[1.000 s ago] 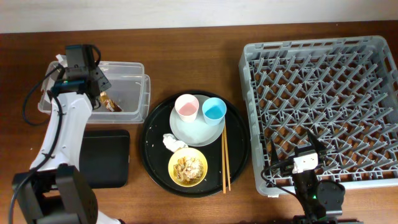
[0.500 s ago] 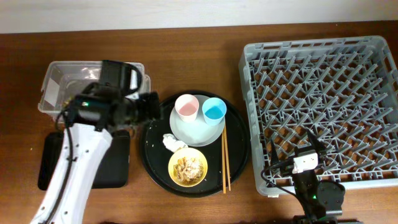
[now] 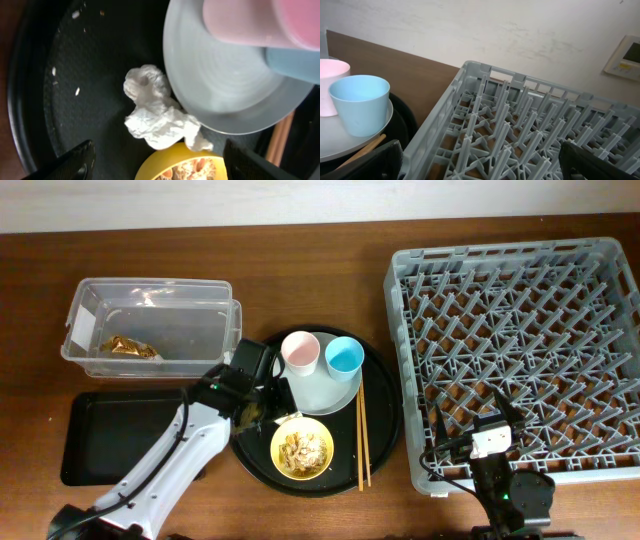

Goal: Sort waste into correct bins and load items into the dishwasher rack
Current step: 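Grasp the white tissue with the left gripper and drop it in the clear bin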

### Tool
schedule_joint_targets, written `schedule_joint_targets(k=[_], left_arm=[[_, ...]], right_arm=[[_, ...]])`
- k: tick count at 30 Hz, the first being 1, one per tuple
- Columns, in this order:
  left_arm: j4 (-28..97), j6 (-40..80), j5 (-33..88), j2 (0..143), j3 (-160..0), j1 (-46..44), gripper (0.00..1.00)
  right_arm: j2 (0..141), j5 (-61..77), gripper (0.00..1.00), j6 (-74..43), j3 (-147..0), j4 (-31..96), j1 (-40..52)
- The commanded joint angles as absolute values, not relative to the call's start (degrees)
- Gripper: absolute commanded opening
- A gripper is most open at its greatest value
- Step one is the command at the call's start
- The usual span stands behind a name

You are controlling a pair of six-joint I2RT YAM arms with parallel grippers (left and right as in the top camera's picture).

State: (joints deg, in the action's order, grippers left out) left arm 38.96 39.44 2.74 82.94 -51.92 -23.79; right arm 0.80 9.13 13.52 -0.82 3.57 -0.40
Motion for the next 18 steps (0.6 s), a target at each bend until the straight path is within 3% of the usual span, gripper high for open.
schedule_joint_targets(k=[1, 6, 9, 11, 18], left_arm=[[34.63, 40.97, 3.62, 83.24, -48.21, -24.01, 0.81], [27.20, 40.97, 3.66, 88.49, -46.11, -24.01, 0.79], [26.96, 40.97, 3.66, 91.02, -46.11, -24.01, 0.67], [27.00, 40.93, 3.64, 91.29, -46.11, -24.03, 0.54], [27.14, 40.91, 3.64, 92.79, -46.11, -24.03, 0.54]], right_arm=[[0.32, 9.26, 0.98, 13.08, -0.32, 3.57, -0.71], [0.32, 9.26, 0.98, 13.08, -0.32, 3.57, -0.71], [0.32, 9.26, 0.98, 13.08, -0.32, 3.57, -0.73], [0.32, 9.28, 0.98, 13.08, -0.32, 3.57, -0.71], [0.32, 9.28, 0.98, 13.08, -0.32, 3.57, -0.71]])
